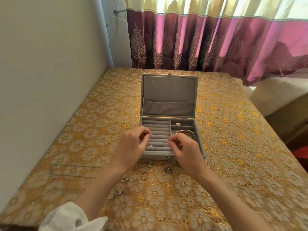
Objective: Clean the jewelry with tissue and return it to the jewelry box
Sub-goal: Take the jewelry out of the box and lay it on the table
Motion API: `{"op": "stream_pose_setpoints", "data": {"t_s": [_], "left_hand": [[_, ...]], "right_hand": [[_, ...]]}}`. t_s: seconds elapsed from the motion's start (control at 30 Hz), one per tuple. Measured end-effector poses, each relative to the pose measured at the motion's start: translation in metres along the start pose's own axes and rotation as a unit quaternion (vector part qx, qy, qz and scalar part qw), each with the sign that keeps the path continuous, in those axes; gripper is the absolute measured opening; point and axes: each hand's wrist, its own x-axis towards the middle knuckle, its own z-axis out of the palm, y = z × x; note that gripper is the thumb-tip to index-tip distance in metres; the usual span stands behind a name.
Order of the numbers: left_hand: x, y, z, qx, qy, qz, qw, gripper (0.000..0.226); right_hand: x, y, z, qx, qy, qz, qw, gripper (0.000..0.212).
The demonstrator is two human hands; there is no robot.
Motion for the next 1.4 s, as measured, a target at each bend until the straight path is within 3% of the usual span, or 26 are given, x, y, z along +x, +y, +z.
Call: {"op": "stream_pose_setpoints", "data": {"t_s": [0.13,0.53,1.13,1.4], "left_hand": [[-0.04,0.01,0.008,-0.005,-0.015,-0.005,1.0,0.014],[-0.079,0.016,0.036,0.107,-0.05,0.036,0.992,0.011],[-0.079,0.015,0.041,0.111,-0.066,0.042,0.991,0.01],[-0.081,0.016,0.035,0.101,-0.073,0.055,0.991,0.02]], "right_hand": [[-0.032,-0.001,-0.004,0.023,-0.007,0.024,0.999,0.007],[-0.07,0.004,0.005,-0.061,-0.052,0.062,0.995,0.011],[-0.077,0.007,0.016,-0.069,-0.006,0.071,0.995,0.004],[-0.077,0.008,0.019,-0.084,0.007,0.069,0.994,0.006]]}}
